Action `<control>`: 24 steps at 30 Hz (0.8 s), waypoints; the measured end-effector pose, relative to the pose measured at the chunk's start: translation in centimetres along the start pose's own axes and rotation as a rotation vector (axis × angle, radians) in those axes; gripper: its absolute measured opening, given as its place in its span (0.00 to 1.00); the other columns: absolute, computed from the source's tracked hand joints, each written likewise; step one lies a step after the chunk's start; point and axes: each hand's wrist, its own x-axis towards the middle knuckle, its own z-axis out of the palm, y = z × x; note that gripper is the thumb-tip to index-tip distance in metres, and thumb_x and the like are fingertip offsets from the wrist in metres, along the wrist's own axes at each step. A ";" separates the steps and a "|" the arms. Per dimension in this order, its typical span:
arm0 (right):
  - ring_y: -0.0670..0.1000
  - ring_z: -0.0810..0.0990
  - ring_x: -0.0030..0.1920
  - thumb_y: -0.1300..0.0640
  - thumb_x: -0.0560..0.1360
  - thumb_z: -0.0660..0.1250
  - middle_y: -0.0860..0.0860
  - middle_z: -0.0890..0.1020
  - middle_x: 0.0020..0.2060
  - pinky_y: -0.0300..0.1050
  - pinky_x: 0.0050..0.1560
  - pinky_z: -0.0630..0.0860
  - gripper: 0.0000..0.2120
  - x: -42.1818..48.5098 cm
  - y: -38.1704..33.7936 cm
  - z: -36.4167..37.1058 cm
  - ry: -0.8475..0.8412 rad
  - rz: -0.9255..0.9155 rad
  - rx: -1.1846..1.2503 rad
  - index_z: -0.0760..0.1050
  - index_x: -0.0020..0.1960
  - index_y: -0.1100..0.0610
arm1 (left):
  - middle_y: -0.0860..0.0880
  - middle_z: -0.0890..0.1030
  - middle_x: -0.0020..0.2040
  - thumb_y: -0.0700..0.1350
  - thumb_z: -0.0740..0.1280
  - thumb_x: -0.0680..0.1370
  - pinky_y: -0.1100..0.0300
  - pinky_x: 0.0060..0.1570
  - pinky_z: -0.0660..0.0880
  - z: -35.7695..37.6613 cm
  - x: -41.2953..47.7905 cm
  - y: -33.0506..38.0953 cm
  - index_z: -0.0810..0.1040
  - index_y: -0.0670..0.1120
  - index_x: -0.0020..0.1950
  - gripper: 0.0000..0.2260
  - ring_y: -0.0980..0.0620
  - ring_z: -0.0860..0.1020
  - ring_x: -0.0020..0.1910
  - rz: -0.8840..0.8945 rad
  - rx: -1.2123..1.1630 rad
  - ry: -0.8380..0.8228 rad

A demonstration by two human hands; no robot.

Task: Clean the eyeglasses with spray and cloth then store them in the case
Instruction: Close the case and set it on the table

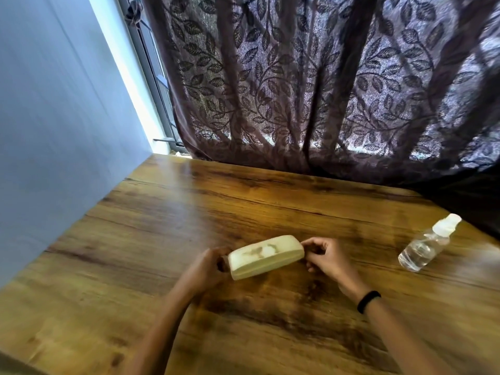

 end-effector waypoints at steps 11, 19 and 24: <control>0.46 0.79 0.35 0.61 0.69 0.72 0.46 0.79 0.39 0.40 0.38 0.79 0.12 1.3 -0.3 0.0 -0.070 -0.043 -0.076 0.74 0.49 0.51 | 0.59 0.78 0.51 0.48 0.75 0.67 0.66 0.47 0.77 0.0 0.6 0.5 0.72 0.56 0.58 0.22 0.65 0.77 0.47 0.067 -0.008 -0.054; 0.44 0.79 0.35 0.56 0.67 0.73 0.48 0.79 0.41 0.35 0.32 0.78 0.13 1.9 -0.3 -0.7 -0.063 -0.205 -0.211 0.74 0.50 0.51 | 0.54 0.80 0.55 0.62 0.67 0.70 0.70 0.47 0.74 -0.8 -0.4 2.7 0.70 0.52 0.66 0.28 0.64 0.76 0.49 0.211 0.224 -0.108; 0.47 0.79 0.42 0.52 0.69 0.71 0.49 0.78 0.43 0.46 0.44 0.81 0.13 2.6 -0.9 -1.2 -0.065 -0.191 -0.034 0.75 0.49 0.57 | 0.54 0.79 0.37 0.59 0.62 0.75 0.66 0.35 0.74 -0.3 -1.1 3.9 0.75 0.53 0.49 0.11 0.61 0.78 0.35 0.146 0.015 -0.115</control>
